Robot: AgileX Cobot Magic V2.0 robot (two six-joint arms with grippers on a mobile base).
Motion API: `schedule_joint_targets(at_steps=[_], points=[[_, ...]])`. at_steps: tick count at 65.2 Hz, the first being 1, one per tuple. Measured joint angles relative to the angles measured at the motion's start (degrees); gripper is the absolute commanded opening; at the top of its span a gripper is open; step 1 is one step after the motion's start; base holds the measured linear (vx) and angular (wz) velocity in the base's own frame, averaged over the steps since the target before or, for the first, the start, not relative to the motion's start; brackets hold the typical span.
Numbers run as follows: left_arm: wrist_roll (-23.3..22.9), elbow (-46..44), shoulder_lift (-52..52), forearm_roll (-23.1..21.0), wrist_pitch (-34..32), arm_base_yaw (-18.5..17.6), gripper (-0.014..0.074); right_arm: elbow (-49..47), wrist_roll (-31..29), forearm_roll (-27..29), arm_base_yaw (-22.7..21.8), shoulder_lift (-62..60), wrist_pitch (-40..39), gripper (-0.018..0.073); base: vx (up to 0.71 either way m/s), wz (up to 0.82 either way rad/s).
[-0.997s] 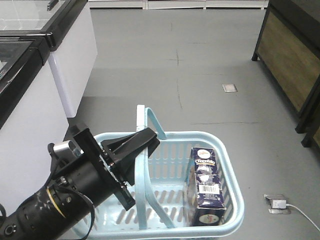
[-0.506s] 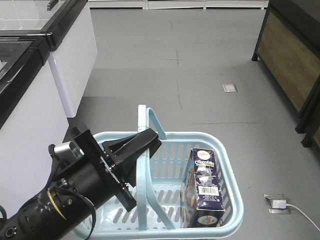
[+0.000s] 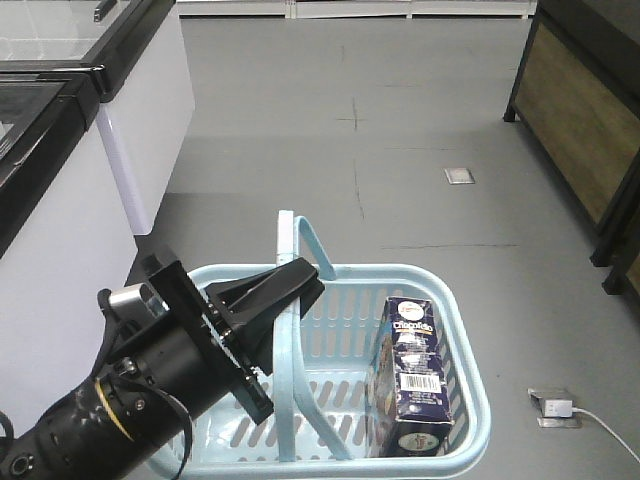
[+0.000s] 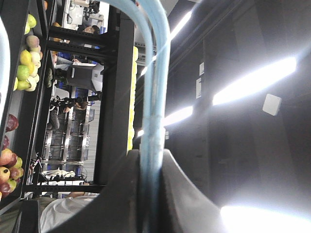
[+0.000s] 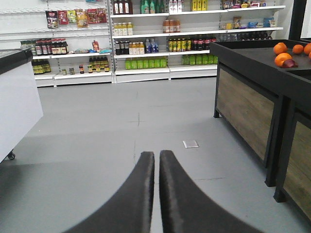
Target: Left arm holds basket, right arm returns cookies
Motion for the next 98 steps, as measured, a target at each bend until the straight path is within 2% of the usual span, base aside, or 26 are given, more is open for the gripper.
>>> schedule_joint_targets(at_steps=[26, 98], points=[[0.0, 0.0, 0.0, 1.2, 0.0, 0.0, 0.0, 0.0, 0.0, 0.0, 0.0, 0.0, 0.0, -0.0006, 0.0, 0.0], [0.0, 0.0, 0.0, 1.4, 0.0, 0.0, 0.0, 0.0, 0.0, 0.0, 0.0, 0.0, 0.0, -0.0006, 0.0, 0.0]])
